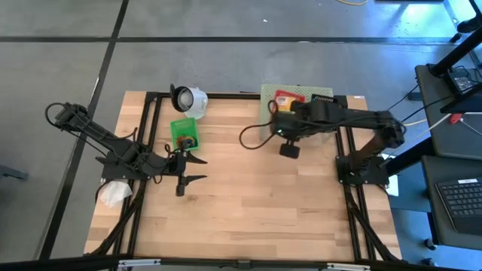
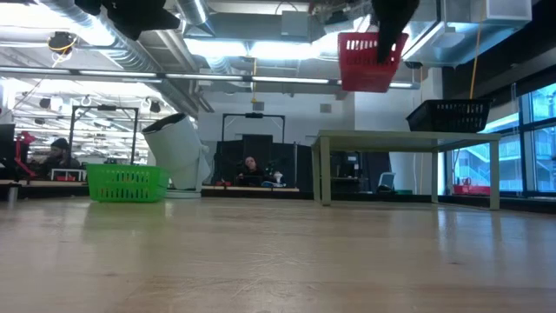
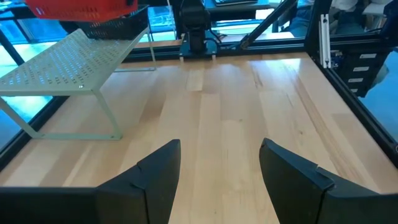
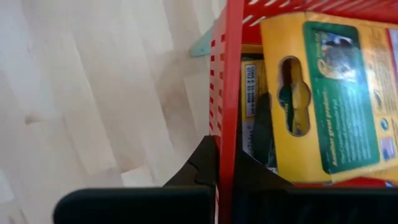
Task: Pick & Place Office Desk Supplies
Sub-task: Put the red basket on the shelf
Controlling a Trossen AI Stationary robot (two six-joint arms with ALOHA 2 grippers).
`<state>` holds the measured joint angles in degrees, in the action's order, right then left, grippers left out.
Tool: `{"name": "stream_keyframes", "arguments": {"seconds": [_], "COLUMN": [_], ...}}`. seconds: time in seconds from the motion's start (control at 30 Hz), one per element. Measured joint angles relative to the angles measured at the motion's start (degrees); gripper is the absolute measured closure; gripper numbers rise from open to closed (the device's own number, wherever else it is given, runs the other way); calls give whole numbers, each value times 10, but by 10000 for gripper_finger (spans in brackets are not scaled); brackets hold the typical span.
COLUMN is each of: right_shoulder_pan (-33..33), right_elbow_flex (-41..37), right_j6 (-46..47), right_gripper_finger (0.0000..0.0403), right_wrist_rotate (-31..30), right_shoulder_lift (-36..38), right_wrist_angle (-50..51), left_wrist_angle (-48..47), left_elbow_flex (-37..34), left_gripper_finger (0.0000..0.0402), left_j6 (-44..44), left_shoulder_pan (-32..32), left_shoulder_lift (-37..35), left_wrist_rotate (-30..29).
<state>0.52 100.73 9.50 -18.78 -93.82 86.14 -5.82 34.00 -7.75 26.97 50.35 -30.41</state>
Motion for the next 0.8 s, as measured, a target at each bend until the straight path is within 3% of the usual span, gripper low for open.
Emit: {"name": "stream_keyframes", "arguments": {"seconds": [0.33,0.8], "right_shoulder_pan": [-58,-173], "right_elbow_flex": [-149,-234], "right_j6": [-61,-168], "right_gripper_finger": [403,403], "right_wrist_rotate": [17,93], "right_shoulder_lift": [105,111], "right_wrist_angle": [-108,-176], "left_wrist_angle": [5,4], "left_elbow_flex": [0,0], "left_gripper_finger": [190,190], "left_j6": [9,11], "left_shoulder_pan": [0,0], "left_shoulder_lift": [0,0], "left_wrist_rotate": [-5,-12]}}
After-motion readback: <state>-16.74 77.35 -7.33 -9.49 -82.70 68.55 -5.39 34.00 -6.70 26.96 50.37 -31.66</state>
